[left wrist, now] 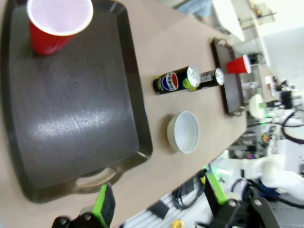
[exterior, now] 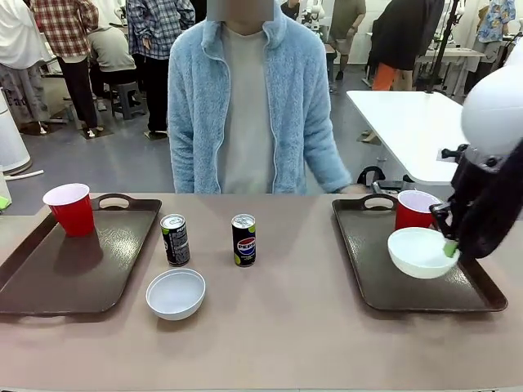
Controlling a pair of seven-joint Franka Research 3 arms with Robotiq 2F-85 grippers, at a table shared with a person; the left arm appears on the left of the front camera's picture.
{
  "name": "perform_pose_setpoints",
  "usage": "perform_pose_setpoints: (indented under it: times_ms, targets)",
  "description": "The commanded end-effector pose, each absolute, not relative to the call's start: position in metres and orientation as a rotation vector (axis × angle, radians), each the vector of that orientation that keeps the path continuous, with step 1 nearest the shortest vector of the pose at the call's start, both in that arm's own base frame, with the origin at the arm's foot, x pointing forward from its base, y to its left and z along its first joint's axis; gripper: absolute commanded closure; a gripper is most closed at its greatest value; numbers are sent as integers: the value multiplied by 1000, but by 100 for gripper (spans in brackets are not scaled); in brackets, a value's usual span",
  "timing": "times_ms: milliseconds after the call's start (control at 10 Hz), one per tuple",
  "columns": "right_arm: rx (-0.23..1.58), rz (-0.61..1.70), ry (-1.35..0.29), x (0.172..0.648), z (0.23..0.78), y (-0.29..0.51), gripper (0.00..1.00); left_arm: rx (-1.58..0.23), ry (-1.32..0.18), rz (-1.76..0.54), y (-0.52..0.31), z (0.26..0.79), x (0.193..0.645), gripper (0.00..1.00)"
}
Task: Prepare tableware on both trays.
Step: Pick up a Picnic Bowl from the table and place it on a Handle tray.
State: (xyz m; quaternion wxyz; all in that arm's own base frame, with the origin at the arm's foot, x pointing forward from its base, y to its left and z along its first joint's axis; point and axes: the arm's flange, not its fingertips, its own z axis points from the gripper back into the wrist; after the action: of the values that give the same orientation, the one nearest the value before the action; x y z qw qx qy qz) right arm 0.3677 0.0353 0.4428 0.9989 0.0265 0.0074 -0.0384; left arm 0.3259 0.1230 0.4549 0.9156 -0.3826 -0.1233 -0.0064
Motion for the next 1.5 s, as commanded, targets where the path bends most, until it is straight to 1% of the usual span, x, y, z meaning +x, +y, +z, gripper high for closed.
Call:
perform_pose_setpoints:
  times_ms: [0,300,500,600,700,800,900,1000,1200,1300,1400]
  targets:
    - [41,-69,54,399,413,40,100,-804,-269,-27,125,455,326,0]
    - [23,-74,87,417,376,32,100,-804,-269,-27,125,455,326,0]
    - [12,-66,95,420,370,30,100,-804,-269,-27,125,455,326,0]
    - [25,-52,98,418,373,30,39,-804,-269,-27,125,455,326,0]
    - [42,-49,83,415,380,30,39,-804,-269,-27,125,455,326,0]
    - [49,-47,70,413,388,31,0,-804,-269,-27,125,455,326,0]
    - [55,-46,62,412,394,32,34,-804,-269,-27,125,455,326,0]
    - [55,-47,60,410,400,32,0,-804,-269,-27,125,455,326,0]
    - [43,-68,43,402,421,38,0,-804,-269,-27,125,455,326,0]
    - [33,-74,38,392,440,42,31,-804,-269,-27,125,455,326,0]
    - [33,-74,27,384,457,47,21,-804,-269,-27,125,455,326,0]
